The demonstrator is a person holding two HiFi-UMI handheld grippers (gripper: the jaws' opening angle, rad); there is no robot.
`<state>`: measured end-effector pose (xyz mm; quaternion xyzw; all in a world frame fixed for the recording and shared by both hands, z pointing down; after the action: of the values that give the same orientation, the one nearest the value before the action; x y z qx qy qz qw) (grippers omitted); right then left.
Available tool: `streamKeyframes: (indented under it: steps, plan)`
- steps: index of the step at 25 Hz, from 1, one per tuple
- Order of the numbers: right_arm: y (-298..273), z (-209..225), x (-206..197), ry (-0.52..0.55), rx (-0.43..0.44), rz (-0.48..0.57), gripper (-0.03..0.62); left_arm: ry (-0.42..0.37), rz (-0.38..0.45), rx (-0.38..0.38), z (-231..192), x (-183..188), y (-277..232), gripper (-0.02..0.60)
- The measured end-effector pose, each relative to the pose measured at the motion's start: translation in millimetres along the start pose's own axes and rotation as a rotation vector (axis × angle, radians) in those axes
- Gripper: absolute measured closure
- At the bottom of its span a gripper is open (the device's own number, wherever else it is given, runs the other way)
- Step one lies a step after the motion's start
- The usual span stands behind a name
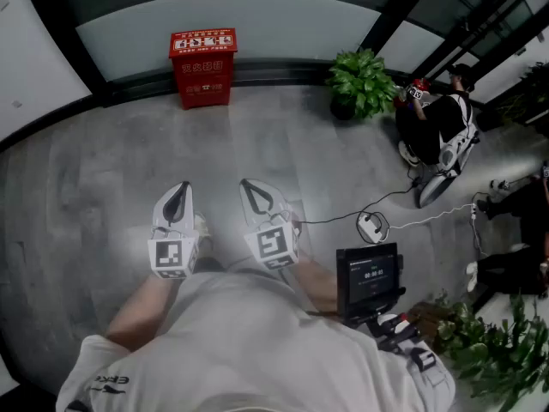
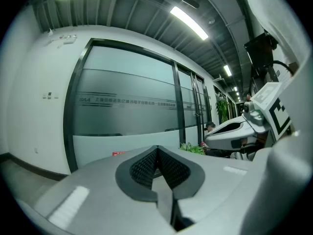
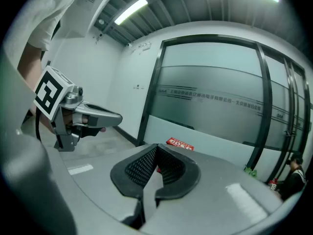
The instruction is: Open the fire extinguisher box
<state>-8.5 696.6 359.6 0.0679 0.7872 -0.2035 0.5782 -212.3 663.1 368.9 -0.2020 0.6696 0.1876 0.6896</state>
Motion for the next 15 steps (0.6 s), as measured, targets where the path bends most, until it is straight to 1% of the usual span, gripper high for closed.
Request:
streamKeyframes:
  steps: [5, 15]
  plan:
    - [-62.1, 12.6, 6.5, -0.001, -0.013, -0.028, 0.580, 0.008, -0.017, -0.007, -49.9, -4.5, -46.5, 0.580]
    - [-200.0, 23.1, 48.6, 0.014, -0.059, -0.085, 0.580, 0.005, -0.043, -0.073, -170.9, -2.1, -139.8, 0.580]
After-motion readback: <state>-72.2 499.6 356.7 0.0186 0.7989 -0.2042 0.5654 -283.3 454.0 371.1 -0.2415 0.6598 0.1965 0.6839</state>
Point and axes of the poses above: the fingertips, and each gripper's own axes: y backward along the fingers, z to its right, x out of its top, the point moved 10 cm from there along y, backward along the fingers, and after that the axes turned 3 degrees about z, right-handed, at the moved point
